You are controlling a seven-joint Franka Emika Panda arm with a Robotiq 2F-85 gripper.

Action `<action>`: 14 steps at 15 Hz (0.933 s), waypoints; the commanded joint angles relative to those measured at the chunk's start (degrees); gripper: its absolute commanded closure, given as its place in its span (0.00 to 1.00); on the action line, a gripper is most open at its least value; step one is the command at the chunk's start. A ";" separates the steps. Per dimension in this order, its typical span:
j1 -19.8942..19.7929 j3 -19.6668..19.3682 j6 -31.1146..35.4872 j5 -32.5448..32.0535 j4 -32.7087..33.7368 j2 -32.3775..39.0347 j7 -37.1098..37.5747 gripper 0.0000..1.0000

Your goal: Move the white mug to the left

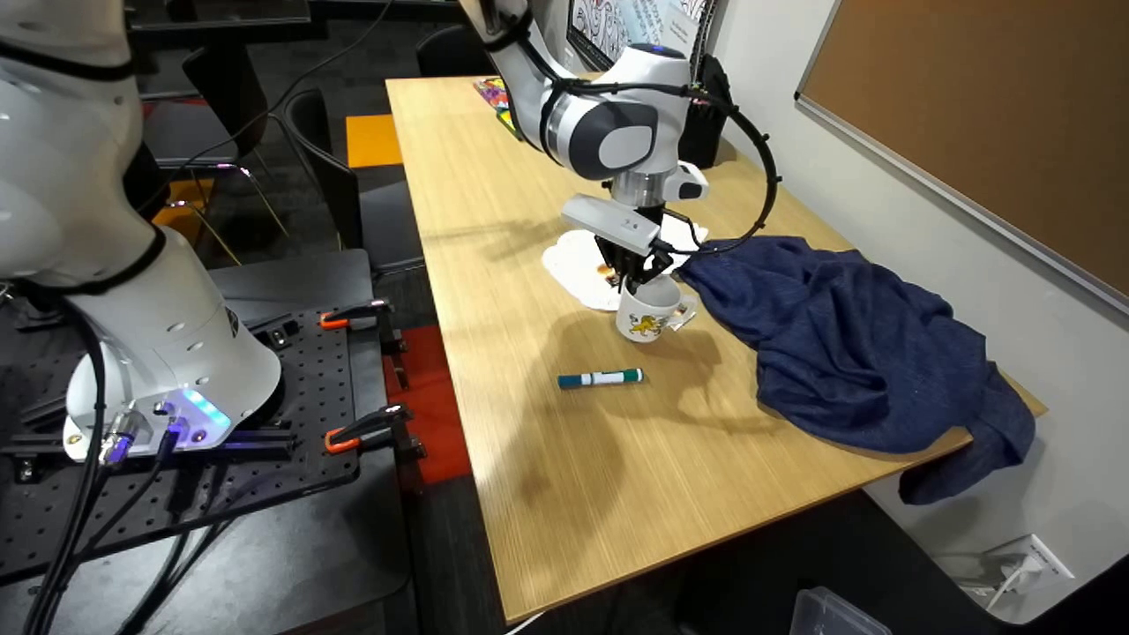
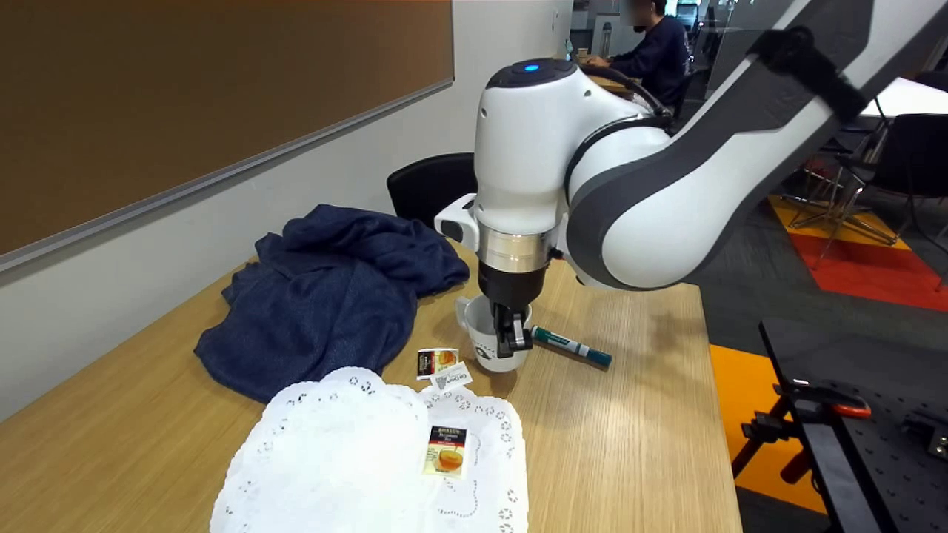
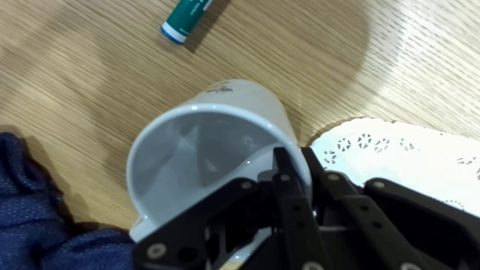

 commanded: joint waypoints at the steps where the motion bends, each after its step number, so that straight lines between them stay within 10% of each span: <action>1: -0.07 1.58 0.04 0.56 -2.55 -3.49 -1.95 0.97; 14: 0.20 3.25 2.80 1.74 -2.42 -0.22 -1.31 0.97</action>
